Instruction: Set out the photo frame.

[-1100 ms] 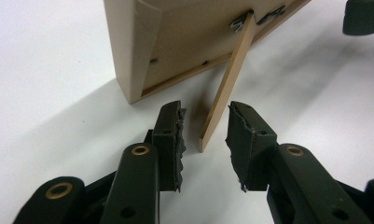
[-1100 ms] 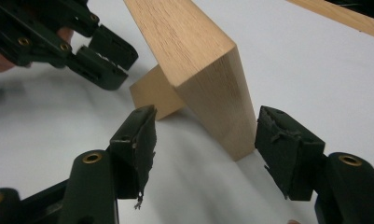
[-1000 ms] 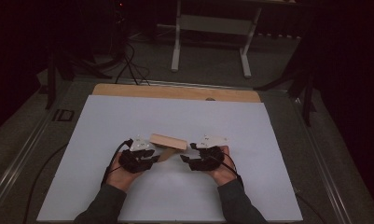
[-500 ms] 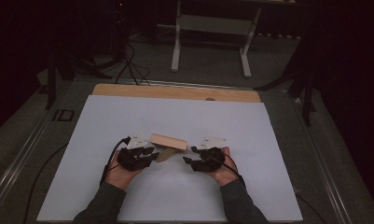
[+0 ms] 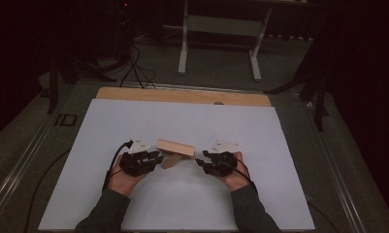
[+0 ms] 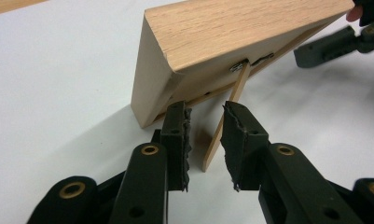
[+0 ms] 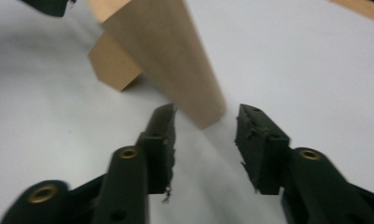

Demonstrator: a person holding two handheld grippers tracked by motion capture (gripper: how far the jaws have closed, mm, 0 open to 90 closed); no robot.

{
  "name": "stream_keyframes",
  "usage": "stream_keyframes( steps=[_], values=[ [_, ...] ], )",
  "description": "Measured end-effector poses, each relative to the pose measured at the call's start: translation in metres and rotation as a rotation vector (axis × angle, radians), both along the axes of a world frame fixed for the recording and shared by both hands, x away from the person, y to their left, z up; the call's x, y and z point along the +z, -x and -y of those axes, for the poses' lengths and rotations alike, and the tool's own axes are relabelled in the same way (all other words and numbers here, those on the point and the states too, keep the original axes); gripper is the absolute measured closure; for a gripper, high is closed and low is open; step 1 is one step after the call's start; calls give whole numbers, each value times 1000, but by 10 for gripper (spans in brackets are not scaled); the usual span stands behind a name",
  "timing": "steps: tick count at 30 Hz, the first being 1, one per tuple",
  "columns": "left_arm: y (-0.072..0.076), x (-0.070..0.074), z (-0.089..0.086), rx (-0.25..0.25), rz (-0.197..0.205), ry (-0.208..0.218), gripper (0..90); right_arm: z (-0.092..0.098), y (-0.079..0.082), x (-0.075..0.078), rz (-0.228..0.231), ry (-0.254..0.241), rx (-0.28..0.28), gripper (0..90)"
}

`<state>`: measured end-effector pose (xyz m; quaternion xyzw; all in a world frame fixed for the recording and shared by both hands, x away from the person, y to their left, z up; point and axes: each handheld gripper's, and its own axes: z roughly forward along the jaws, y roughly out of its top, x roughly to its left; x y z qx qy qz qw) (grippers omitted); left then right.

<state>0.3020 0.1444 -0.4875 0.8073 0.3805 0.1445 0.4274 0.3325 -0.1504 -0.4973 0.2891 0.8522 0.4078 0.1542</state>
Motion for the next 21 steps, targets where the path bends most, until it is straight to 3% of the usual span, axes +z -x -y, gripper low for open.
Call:
stream_keyframes(
  steps=[7,13,21],
  values=[
    [1,0,3,-11,12,-1,746,0,-1,4,56,-39,-47,740],
    [1,3,5,-5,32,-19,790,0,-6,6,48,-90,-90,882],
    [0,4,5,-2,38,-17,817,-10,-11,10,37,-123,-79,897]
  ],
)
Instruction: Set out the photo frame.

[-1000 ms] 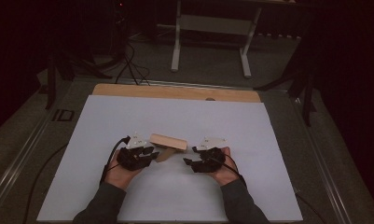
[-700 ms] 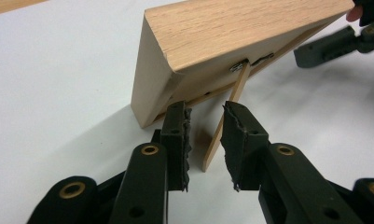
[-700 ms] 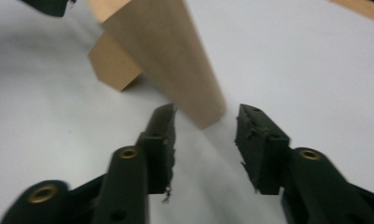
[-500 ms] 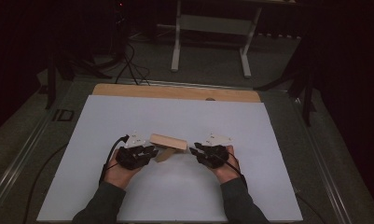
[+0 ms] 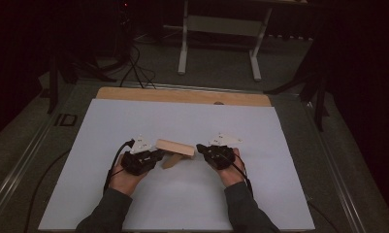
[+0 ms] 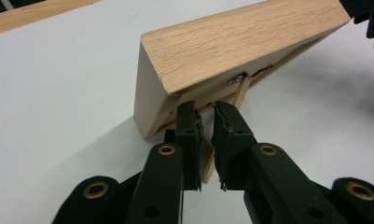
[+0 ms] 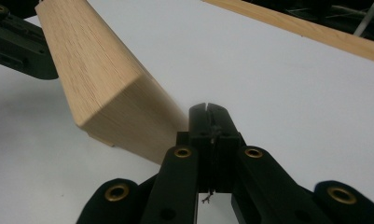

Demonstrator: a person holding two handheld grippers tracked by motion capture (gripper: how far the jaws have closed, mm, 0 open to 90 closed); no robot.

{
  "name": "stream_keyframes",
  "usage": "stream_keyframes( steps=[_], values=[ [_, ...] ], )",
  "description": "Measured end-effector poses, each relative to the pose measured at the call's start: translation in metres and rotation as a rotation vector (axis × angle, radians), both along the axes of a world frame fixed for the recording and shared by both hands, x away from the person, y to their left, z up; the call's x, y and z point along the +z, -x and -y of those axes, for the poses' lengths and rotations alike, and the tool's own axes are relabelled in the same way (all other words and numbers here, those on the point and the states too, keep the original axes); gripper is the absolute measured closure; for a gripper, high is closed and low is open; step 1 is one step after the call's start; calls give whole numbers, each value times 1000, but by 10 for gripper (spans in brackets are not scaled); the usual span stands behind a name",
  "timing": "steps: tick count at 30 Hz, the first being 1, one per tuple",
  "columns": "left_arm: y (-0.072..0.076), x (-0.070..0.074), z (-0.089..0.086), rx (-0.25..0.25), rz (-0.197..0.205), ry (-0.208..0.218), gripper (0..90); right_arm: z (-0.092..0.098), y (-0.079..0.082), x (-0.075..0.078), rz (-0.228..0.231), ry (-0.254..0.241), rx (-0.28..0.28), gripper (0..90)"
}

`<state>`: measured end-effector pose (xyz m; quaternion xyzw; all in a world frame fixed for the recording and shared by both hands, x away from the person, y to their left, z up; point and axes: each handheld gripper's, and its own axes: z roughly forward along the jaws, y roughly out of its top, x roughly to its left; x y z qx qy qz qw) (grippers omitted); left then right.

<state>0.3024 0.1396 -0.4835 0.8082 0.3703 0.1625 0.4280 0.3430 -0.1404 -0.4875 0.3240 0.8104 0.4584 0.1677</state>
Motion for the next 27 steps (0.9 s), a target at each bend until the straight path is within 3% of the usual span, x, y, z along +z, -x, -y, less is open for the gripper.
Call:
stream_keyframes(
  steps=[5,17,27],
  values=[
    [-1,0,5,-22,-2,-3,890,0,-4,5,-4,-36,4,899],
    [-6,0,10,-9,-7,-18,896,-5,-14,3,-36,-58,24,900],
    [-8,2,14,-10,-8,-26,896,-7,-13,4,-21,-58,46,900]
  ],
)
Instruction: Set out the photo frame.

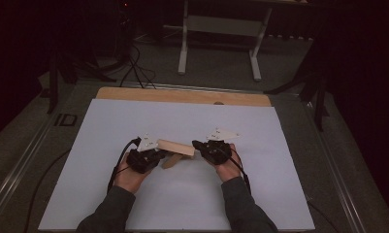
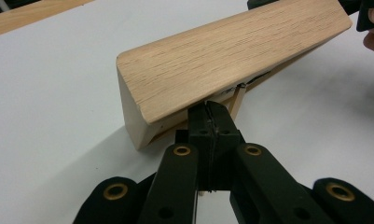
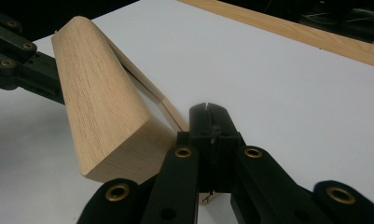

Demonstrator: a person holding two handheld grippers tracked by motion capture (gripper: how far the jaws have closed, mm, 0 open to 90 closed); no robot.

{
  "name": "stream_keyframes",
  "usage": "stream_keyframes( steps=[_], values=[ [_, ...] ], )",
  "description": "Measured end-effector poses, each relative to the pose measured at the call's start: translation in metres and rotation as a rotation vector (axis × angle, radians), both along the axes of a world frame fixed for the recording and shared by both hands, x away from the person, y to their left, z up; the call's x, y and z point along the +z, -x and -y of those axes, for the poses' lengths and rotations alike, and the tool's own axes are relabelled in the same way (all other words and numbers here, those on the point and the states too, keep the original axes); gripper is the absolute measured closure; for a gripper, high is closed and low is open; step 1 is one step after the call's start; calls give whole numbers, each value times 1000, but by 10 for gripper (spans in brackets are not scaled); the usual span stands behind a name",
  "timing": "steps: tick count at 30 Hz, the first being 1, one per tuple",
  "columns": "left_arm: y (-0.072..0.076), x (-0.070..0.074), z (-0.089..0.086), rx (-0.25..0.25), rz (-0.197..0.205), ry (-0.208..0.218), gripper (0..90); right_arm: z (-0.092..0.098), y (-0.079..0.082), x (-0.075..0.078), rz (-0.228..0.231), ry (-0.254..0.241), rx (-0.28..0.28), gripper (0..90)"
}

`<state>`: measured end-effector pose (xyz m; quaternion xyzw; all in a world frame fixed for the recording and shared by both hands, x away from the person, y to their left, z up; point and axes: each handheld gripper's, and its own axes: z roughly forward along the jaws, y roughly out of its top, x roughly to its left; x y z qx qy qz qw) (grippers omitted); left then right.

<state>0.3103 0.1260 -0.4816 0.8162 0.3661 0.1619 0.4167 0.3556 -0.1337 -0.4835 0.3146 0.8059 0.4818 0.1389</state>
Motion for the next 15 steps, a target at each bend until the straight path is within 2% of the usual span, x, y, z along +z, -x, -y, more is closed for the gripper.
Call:
stream_keyframes(
  steps=[15],
  values=[
    [-5,-4,4,10,-23,1,897,0,5,2,24,30,17,900]
  ],
)
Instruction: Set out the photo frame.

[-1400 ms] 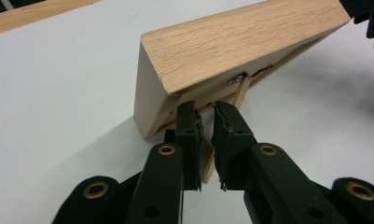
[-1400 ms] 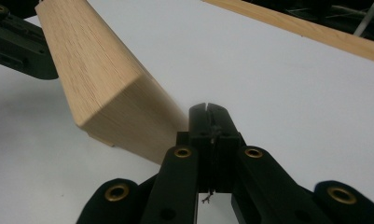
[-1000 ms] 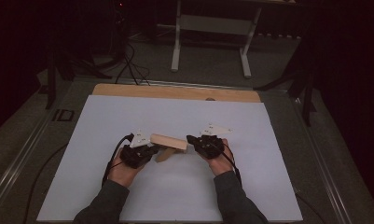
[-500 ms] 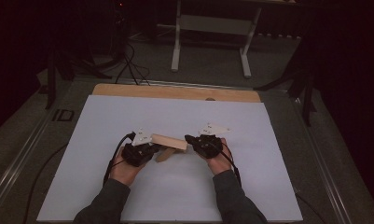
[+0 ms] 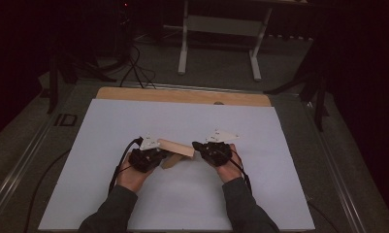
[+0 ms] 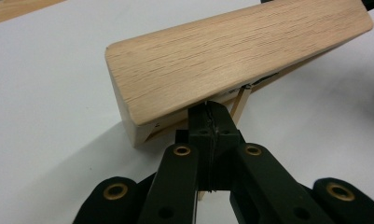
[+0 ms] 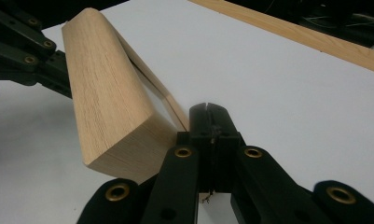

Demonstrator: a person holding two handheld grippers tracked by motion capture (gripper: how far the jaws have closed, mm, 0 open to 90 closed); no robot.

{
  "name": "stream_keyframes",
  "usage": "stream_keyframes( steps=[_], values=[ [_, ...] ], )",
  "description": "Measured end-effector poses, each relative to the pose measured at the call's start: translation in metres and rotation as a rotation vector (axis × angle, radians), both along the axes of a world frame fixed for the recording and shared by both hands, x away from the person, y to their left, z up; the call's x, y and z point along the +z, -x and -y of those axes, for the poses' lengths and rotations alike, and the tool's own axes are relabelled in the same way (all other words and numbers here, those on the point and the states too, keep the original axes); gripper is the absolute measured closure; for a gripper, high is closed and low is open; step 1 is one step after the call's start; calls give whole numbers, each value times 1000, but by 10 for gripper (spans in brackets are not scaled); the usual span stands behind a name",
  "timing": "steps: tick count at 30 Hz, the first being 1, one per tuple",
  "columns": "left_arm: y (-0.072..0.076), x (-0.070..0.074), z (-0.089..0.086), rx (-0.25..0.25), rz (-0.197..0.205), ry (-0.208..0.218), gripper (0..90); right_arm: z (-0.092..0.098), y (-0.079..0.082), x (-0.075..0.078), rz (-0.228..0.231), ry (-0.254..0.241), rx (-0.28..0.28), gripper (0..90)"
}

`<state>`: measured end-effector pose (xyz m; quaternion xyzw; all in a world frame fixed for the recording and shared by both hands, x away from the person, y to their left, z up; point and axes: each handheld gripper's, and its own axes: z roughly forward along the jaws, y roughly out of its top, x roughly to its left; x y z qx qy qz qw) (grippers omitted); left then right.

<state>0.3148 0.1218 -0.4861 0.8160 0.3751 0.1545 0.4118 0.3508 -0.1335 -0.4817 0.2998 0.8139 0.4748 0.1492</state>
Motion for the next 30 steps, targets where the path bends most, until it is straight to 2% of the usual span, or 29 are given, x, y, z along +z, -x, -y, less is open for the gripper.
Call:
stream_keyframes(
  steps=[12,30],
  values=[
    [-1,4,4,-3,4,-5,897,-6,9,1,29,38,40,900],
    [0,3,13,-32,-4,-13,896,-10,16,0,39,48,53,899]
  ],
)
